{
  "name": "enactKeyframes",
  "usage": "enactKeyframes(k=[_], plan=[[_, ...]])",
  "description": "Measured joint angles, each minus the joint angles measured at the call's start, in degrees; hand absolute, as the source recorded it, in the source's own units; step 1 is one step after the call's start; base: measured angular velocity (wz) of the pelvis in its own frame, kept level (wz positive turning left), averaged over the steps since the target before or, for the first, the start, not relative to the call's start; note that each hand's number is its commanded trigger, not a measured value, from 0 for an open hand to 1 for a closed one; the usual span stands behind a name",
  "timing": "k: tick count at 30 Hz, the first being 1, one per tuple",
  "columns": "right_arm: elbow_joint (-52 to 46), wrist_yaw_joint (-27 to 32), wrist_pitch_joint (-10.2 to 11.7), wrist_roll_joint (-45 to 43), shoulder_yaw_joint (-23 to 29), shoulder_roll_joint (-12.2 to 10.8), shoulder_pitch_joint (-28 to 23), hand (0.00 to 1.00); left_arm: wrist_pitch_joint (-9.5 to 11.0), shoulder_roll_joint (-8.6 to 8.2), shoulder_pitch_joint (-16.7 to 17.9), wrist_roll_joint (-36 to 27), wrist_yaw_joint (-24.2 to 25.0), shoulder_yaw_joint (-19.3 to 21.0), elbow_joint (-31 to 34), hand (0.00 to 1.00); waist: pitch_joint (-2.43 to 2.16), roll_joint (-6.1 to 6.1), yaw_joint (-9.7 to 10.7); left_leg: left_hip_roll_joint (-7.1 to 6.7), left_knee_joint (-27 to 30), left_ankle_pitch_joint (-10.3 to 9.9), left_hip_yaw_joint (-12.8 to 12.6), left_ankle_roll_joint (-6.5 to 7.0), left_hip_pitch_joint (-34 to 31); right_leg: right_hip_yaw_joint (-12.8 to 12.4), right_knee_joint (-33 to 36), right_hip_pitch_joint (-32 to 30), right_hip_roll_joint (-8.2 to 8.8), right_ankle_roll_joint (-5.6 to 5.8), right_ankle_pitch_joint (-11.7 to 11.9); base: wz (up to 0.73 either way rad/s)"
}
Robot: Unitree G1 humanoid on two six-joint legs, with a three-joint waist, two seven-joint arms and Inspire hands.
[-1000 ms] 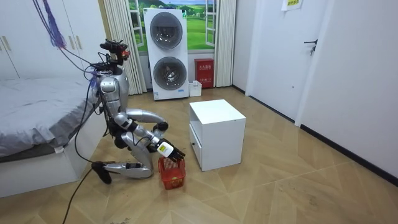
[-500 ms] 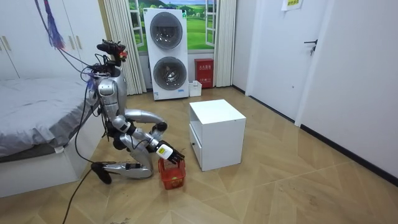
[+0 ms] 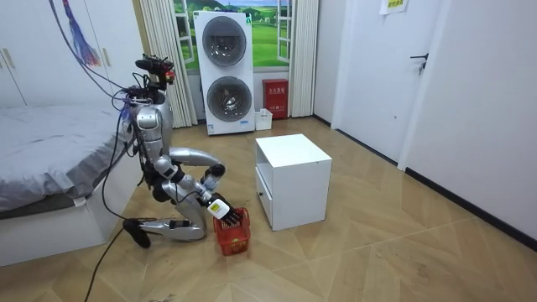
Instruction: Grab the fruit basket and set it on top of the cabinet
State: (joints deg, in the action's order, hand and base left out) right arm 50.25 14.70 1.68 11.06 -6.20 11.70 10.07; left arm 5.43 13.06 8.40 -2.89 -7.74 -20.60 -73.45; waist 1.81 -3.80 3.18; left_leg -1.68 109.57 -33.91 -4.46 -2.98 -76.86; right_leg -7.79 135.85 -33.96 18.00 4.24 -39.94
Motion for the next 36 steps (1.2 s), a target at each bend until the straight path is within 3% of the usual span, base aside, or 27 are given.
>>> enactKeyframes(k=[8,13,17,18,19,20,21,26,36], plan=[[4.99,-1.84,0.00,2.35,-1.68,1.22,1.42,0.00,0.46,0.41,-0.02,-1.52,0.10,-0.41,0.35,0.00,0.16,0.21,-2.21,-0.16,-0.02,0.00,-0.22,0.00,-1.57,0.62,0.11,-1.07,0.42,0.03,-0.01,0.06],[7.17,-3.26,-0.55,4.47,-1.72,1.34,1.37,0.00,0.40,0.49,0.15,-1.59,0.79,-1.02,0.33,0.00,0.24,0.59,-2.53,-0.23,-0.12,-0.01,-0.57,0.01,-1.66,0.71,0.14,-1.06,0.80,0.03,-0.01,0.03],[7.67,-4.20,-1.22,6.67,-1.85,2.12,1.23,0.00,0.43,0.59,-0.05,-1.59,1.15,-1.01,0.32,0.00,0.25,0.58,-3.73,-1.12,-0.16,-0.01,-0.19,0.00,-1.77,0.76,0.14,-0.99,1.00,0.04,-0.02,0.00],[7.67,-4.46,-1.22,6.83,-1.86,2.11,1.24,0.15,0.40,0.67,-0.05,-1.59,1.19,-1.01,0.32,0.00,0.25,0.57,-3.90,-1.14,-0.16,-0.01,-0.19,0.00,-1.81,0.86,0.14,-0.95,1.01,0.04,-0.02,0.03],[7.67,-4.62,-1.25,6.92,-1.90,2.11,1.24,0.42,0.40,0.70,-0.04,-1.59,1.22,-1.01,0.32,0.00,0.26,0.57,-4.00,-1.15,-0.16,-0.01,-0.19,0.00,-1.84,0.91,0.14,-0.93,1.01,0.04,-0.02,0.04],[7.68,-4.97,-1.32,6.95,-2.01,2.11,1.23,0.57,0.38,0.76,-0.04,-1.59,1.33,-1.01,0.31,0.00,0.26,0.55,-4.13,-1.18,-0.16,-0.01,-0.19,0.00,-1.88,0.99,0.14,-0.89,1.06,0.05,-0.02,0.04],[7.70,-5.06,-1.40,6.94,-2.22,2.11,1.23,1.00,0.38,0.90,-0.05,-1.59,1.77,-1.01,0.30,0.00,0.28,0.53,-4.23,-1.25,-0.17,-0.01,-0.20,0.00,-1.89,1.06,0.14,-0.83,1.13,0.05,-0.02,0.04],[7.96,-5.57,-1.78,7.01,-3.89,2.28,1.23,1.00,0.38,1.30,-0.07,-1.59,2.18,-1.01,0.29,0.00,0.45,0.22,-4.28,-2.11,-0.30,-0.01,-0.25,0.01,-2.38,1.24,0.14,-0.98,1.86,0.06,-0.03,0.06],[9.81,-6.10,-2.54,7.89,-3.91,2.28,1.24,1.00,0.01,1.38,-0.09,-2.11,2.18,-1.06,0.20,0.00,0.50,0.15,-4.70,-2.16,-0.54,-0.10,-0.42,-0.08,-2.78,1.86,0.24,-1.08,2.12,0.17,-0.08,0.04]])
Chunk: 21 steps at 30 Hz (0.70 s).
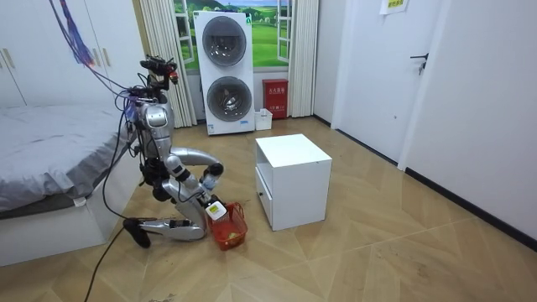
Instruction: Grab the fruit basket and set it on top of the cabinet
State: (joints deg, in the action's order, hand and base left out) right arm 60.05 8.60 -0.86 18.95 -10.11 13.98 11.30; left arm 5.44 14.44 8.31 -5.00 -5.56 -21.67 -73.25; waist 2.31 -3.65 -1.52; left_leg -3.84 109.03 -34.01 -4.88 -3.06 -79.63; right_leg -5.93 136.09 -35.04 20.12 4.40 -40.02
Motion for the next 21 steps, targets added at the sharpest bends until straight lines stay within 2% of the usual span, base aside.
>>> enactKeyframes(k=[21], plan=[[-0.95,0.00,-0.27,0.72,-0.04,0.26,0.19,1.00,-0.09,0.02,-0.29,-0.58,0.04,-0.01,0.36,0.00,-0.01,0.01,0.13,0.12,0.07,0.00,0.16,0.00,0.14,-0.40,-0.01,-0.09,-0.27,0.01,-0.01,0.00]])
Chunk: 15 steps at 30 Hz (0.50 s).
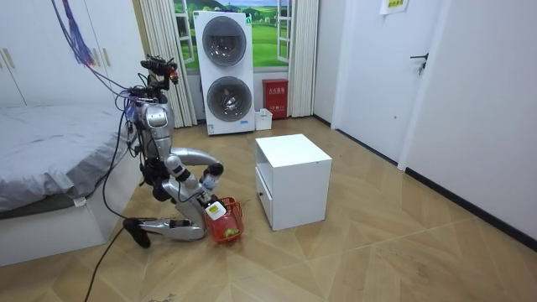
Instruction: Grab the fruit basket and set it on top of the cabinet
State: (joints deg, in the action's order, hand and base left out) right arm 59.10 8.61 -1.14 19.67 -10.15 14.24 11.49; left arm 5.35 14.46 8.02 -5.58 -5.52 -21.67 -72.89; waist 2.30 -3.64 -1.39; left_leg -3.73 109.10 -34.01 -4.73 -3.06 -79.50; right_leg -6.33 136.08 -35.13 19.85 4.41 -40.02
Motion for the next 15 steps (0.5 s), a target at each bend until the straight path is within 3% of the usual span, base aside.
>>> enactKeyframes(k=[3,8,10,13,14,15], plan=[[-4.12,0.12,-0.20,-1.14,0.01,0.05,-0.03,1.00,-0.03,0.05,0.13,-0.47,-0.01,0.20,1.44,0.00,0.32,-0.67,1.12,-0.15,0.15,0.00,0.17,0.00,0.08,-0.31,-0.02,0.02,-0.10,0.00,0.00,-0.04],[-9.38,0.60,-0.16,-5.47,-1.29,0.36,-0.63,1.00,0.75,0.14,-0.09,-0.43,0.05,0.91,2.70,0.00,0.40,-1.60,2.39,-0.28,2.33,-0.08,0.50,0.21,0.26,-0.77,-1.04,1.79,-1.02,0.11,0.07,-0.13],[-11.89,0.70,-0.18,-8.27,-1.61,0.49,-1.56,1.00,0.87,0.30,-0.74,-0.42,0.15,1.54,2.45,0.00,0.16,-1.87,3.09,-1.08,2.82,-0.80,0.43,1.40,0.35,-0.77,-1.74,2.52,-0.57,0.40,0.20,0.00],[-13.15,0.62,-0.19,-11.11,-2.86,0.27,-1.75,1.00,1.03,0.76,-3.23,-0.42,0.23,2.96,1.86,0.00,-0.01,-2.95,3.80,-1.42,4.50,-1.03,1.43,1.68,1.73,-0.96,-3.56,4.56,-0.53,0.49,0.10,-0.10],[-14.60,0.54,-0.27,-11.34,-2.84,0.13,-2.25,1.00,1.03,0.69,-4.17,-0.37,0.23,3.30,1.31,0.00,-0.38,-3.49,4.24,-2.26,4.60,-1.36,1.57,2.28,2.62,-1.37,-4.77,5.76,-0.67,0.59,-0.14,-0.08],[-15.93,0.49,-0.27,-11.49,-2.66,0.18,-2.66,1.00,1.05,0.59,-4.55,-0.36,0.18,3.66,1.27,0.00,-0.41,-3.50,4.29,-2.54,4.64,-1.37,1.71,2.30,3.01,-1.49,-5.43,6.43,-0.99,0.41,-0.22,-0.10]])
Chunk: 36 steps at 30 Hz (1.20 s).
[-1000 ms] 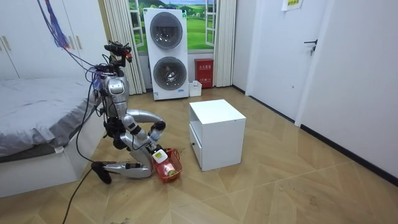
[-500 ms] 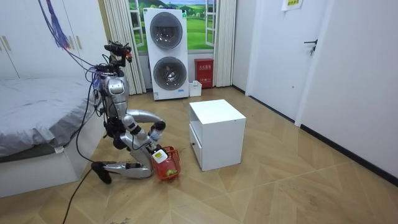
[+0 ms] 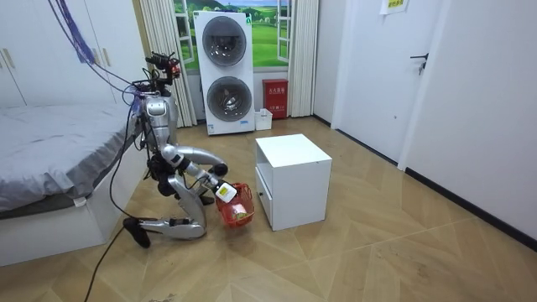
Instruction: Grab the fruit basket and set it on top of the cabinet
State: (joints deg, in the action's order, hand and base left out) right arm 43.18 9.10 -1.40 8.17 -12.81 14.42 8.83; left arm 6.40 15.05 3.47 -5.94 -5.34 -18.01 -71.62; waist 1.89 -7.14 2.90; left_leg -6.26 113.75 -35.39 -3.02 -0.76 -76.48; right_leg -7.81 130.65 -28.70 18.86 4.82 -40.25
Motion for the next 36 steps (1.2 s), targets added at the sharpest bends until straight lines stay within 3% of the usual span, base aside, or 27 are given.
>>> enactKeyframes(k=[5,7,8,9,10,11,12,13,15,16,18,21,24,29,32,36], plan=[[-8.37,-0.53,0.00,-3.74,0.49,-0.22,-0.85,1.00,0.35,-0.08,-4.60,0.38,-0.54,3.60,-2.70,0.00,-0.13,0.25,1.37,-0.39,0.00,0.29,0.32,0.44,3.06,-3.22,-5.93,3.74,-3.84,0.34,-1.06,-0.21],[-9.45,-0.41,-0.01,-4.95,0.23,-1.10,-0.88,1.00,0.36,-0.05,-4.40,0.19,-0.60,4.91,-3.34,0.00,-0.17,0.33,1.65,0.09,1.39,2.77,0.21,1.86,3.67,-4.96,-8.63,5.60,-5.26,0.62,-1.66,-0.44],[-9.96,-0.42,-0.39,-6.13,-0.96,-1.18,-1.01,1.00,0.31,-0.01,-4.26,-0.16,-0.65,5.21,-3.75,0.00,-0.02,0.28,1.37,0.24,3.40,6.45,-0.90,2.23,2.97,-6.16,-10.55,7.59,-6.32,0.85,-1.77,-0.07],[-12.19,0.07,-0.68,-6.40,-0.57,-0.02,-2.89,1.00,0.19,-0.15,-4.38,-0.11,-0.44,4.99,-3.70,0.00,-0.10,-0.22,2.25,-1.93,-0.98,3.21,-5.62,4.11,0.83,-6.22,-12.64,10.58,-5.60,1.97,-2.29,0.41],[-13.55,0.38,-0.75,-6.38,0.00,1.17,-3.94,1.00,0.26,-0.31,-5.67,-0.14,-0.24,4.56,-3.01,0.00,-0.30,-0.37,2.58,-2.68,-6.52,2.68,-10.23,6.16,-0.42,-6.17,-13.57,12.03,-5.38,2.89,-2.73,0.85],[-13.91,0.55,-1.86,-6.37,0.98,3.63,-3.71,1.00,0.25,-1.01,-6.55,-0.14,-0.23,4.56,-1.35,0.00,-0.73,1.24,1.47,0.40,-10.31,0.95,-14.31,12.85,0.21,-5.86,-15.84,11.91,-4.92,3.60,-2.82,0.32],[-13.55,0.64,-2.93,-6.35,1.25,3.45,-3.05,1.00,0.26,-1.30,-6.13,-0.11,-0.31,5.24,-1.27,0.00,-0.79,1.58,0.04,2.52,-11.22,-0.04,-15.04,14.38,1.11,-6.18,-18.01,11.24,-5.09,3.56,-2.83,-0.43],[-13.69,0.56,-3.68,-6.83,1.06,1.49,-2.98,1.00,0.21,-1.37,-6.09,-0.34,-0.53,6.70,-1.50,0.00,-0.84,1.65,-1.20,3.87,-15.49,-0.31,-14.94,14.73,3.76,-6.06,-25.10,10.62,-5.48,3.38,-2.73,-0.93],[-16.66,0.06,-3.16,-7.63,0.30,-1.17,-3.99,1.00,0.01,-1.04,-4.88,-0.37,-1.38,7.32,-2.05,0.00,-0.88,1.53,-1.23,5.01,-29.23,2.66,-13.60,13.24,12.39,-4.41,-41.75,10.98,-4.70,2.51,-1.41,-1.07],[-17.52,0.06,-3.13,-8.00,0.18,-1.28,-4.62,1.00,-0.18,-0.96,-4.67,-0.01,-1.73,7.88,-2.51,0.00,-0.85,1.54,-1.41,5.39,-32.85,3.76,-13.44,12.94,14.87,-3.46,-45.55,11.28,-4.72,2.47,-1.13,-0.90],[-22.97,0.24,-2.86,-8.77,0.43,-0.54,-8.16,1.00,-0.16,-0.35,-3.73,0.26,-3.10,10.25,-2.61,0.00,-0.81,1.33,-1.01,5.74,-46.51,8.73,-12.56,11.56,24.05,0.68,-61.22,12.76,-5.27,1.95,1.34,-0.66],[-28.70,0.46,-2.58,-8.78,0.64,0.66,-10.20,1.00,-0.62,0.31,-3.24,-0.13,-4.14,10.99,-2.56,0.00,-0.84,1.32,-1.31,6.93,-56.05,12.72,-12.38,10.26,30.43,5.92,-71.40,14.25,-5.93,0.92,4.99,-0.55],[-34.70,-0.08,-1.55,-8.95,1.38,1.46,-12.03,1.00,-1.50,0.77,-2.84,-0.13,-5.07,11.13,0.30,0.00,-1.04,1.17,-1.56,7.70,-65.58,18.20,-12.22,9.40,34.52,11.43,-84.51,18.35,-6.28,0.91,7.51,-0.23],[-39.09,-2.66,-1.00,-11.13,2.45,1.22,-16.56,1.00,-1.94,0.69,-1.64,-0.11,-5.17,11.17,2.81,0.00,-1.15,1.40,-1.95,8.74,-73.00,24.45,-12.34,8.25,36.62,12.96,-95.38,21.46,-7.96,1.23,8.52,-0.10],[-41.79,-3.94,-1.03,-11.39,3.50,1.57,-19.90,1.00,-2.23,0.58,0.16,-0.04,-5.16,11.13,2.88,0.00,-1.38,2.03,-1.79,9.41,-79.30,29.33,-12.51,7.20,38.70,16.05,-99.95,22.46,-8.70,1.01,10.23,-0.11],[-43.62,-4.86,-1.03,-11.57,4.17,1.64,-22.61,1.00,-2.36,0.16,4.08,0.05,-5.17,10.99,2.79,0.00,-1.40,2.56,-1.81,9.68,-89.10,36.34,-12.48,5.05,44.58,16.26,-101.64,23.93,-10.64,-0.93,12.62,-0.06]])
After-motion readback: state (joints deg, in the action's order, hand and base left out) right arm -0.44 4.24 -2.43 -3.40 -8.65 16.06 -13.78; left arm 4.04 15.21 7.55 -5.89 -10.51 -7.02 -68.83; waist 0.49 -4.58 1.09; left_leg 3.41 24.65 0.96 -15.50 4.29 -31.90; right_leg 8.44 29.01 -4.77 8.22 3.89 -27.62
